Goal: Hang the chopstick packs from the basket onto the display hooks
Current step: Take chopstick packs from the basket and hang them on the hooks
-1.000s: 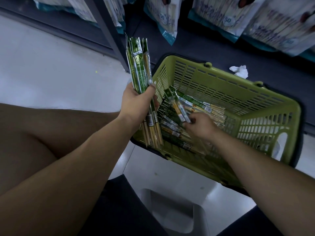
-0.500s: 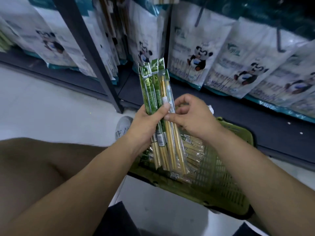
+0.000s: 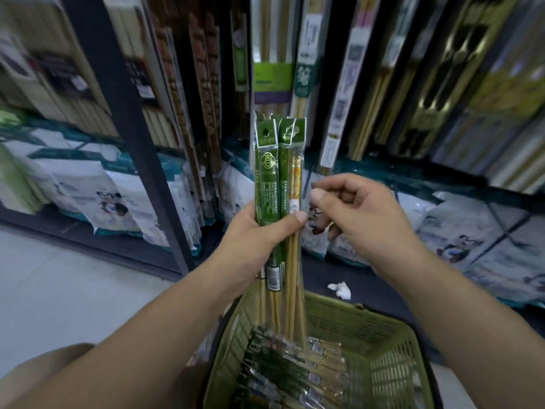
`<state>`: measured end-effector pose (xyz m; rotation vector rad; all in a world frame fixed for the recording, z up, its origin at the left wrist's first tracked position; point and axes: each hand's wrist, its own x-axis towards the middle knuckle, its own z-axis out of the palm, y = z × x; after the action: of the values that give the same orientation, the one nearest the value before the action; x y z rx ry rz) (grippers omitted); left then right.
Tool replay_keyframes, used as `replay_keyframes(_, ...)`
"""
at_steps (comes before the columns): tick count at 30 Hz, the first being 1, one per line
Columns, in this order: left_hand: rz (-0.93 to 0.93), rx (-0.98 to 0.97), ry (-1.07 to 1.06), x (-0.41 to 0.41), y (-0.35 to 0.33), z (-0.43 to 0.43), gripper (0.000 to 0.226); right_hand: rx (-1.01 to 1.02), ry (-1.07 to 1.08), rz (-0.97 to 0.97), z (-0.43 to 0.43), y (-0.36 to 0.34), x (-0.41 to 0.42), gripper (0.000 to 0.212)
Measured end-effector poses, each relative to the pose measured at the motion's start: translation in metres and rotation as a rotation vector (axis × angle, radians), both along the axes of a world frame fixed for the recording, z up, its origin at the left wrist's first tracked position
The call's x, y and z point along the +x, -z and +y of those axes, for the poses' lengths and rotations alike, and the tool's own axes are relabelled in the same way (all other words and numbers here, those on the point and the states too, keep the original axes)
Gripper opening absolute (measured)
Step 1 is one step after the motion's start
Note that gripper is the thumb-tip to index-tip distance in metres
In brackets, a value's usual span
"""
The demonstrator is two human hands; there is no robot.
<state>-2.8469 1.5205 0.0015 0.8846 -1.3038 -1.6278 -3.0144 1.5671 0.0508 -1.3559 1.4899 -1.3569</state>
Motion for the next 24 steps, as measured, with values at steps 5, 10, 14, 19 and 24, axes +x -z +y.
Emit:
replay_keyframes(5,0.032,-0.153,0.065,-0.021,-0.046,-0.018,0.036,-0.155,0.023,0.095,-0.023,-0.065,-0.007,0.014)
replay_keyframes(10,0.100,-0.195,0.054,-0.039,-0.071,-0.025,0.035,-0.205,-0.003,0.127,-0.032,-0.100,-0.023,0.017)
replay_keyframes(14,0.200,-0.087,0.034,-0.047,-0.082,-0.028,0.029,-0.219,0.004,0.169,-0.032,-0.115,-0.032,0.017)
replay_keyframes(19,0.189,-0.040,-0.057,-0.049,-0.087,-0.040,0.028,-0.287,0.120,0.183,-0.038,-0.134,-0.044,0.022)
replay_keyframes(24,0.175,-0.086,-0.068,-0.050,-0.091,-0.045,0.039,-0.367,0.255,0.138,-0.046,-0.157,-0.051,0.024)
